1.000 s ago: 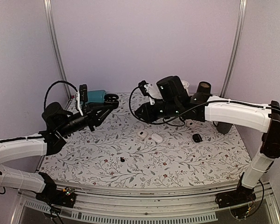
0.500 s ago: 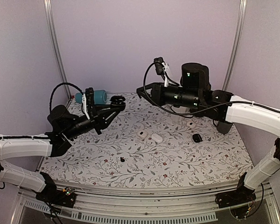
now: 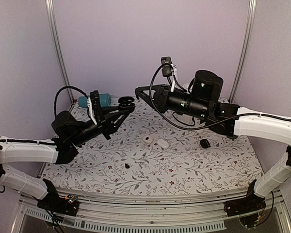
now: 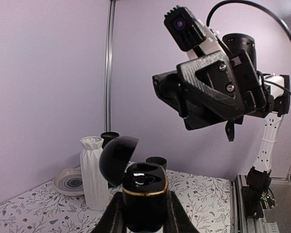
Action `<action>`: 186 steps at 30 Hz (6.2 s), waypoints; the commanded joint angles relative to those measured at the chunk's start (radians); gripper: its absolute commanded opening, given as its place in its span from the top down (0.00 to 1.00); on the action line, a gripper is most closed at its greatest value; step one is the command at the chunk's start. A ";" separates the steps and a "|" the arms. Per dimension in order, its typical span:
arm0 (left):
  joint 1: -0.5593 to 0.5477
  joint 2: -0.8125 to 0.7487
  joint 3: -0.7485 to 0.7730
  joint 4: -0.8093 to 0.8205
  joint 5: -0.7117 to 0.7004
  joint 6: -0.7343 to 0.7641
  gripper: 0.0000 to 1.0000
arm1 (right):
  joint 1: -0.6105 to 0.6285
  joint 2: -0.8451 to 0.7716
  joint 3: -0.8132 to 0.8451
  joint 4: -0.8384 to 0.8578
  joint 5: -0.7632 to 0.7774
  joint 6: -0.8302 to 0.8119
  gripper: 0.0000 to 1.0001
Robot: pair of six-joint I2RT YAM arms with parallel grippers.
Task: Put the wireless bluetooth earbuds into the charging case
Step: Insert the left earbud into the left side groove of the charging case.
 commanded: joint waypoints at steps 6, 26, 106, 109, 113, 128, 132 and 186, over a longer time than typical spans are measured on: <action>-0.049 0.022 0.064 0.061 -0.010 0.023 1.00 | 0.039 0.015 -0.005 0.156 -0.035 -0.009 0.96; -0.111 0.031 0.096 0.069 -0.064 0.049 1.00 | 0.108 0.056 -0.053 0.258 0.139 -0.092 0.96; -0.127 -0.065 0.162 -0.060 0.122 0.030 1.00 | 0.109 0.067 -0.128 0.254 0.003 -0.125 0.96; -0.126 -0.062 0.159 -0.045 0.105 0.024 1.00 | 0.109 0.072 -0.128 0.254 -0.012 -0.121 0.96; -0.125 -0.061 0.159 -0.034 0.084 0.022 1.00 | 0.109 0.073 -0.131 0.250 -0.014 -0.113 0.96; -0.121 -0.063 0.155 -0.018 0.037 0.023 1.00 | 0.111 0.082 -0.132 0.252 -0.041 -0.096 0.96; -0.122 -0.060 0.160 -0.017 0.038 0.025 1.00 | 0.112 0.093 -0.130 0.252 -0.053 -0.089 0.96; -0.174 -0.028 0.022 0.160 -0.377 0.237 1.00 | 0.111 -0.003 -0.037 0.251 0.125 -0.012 0.96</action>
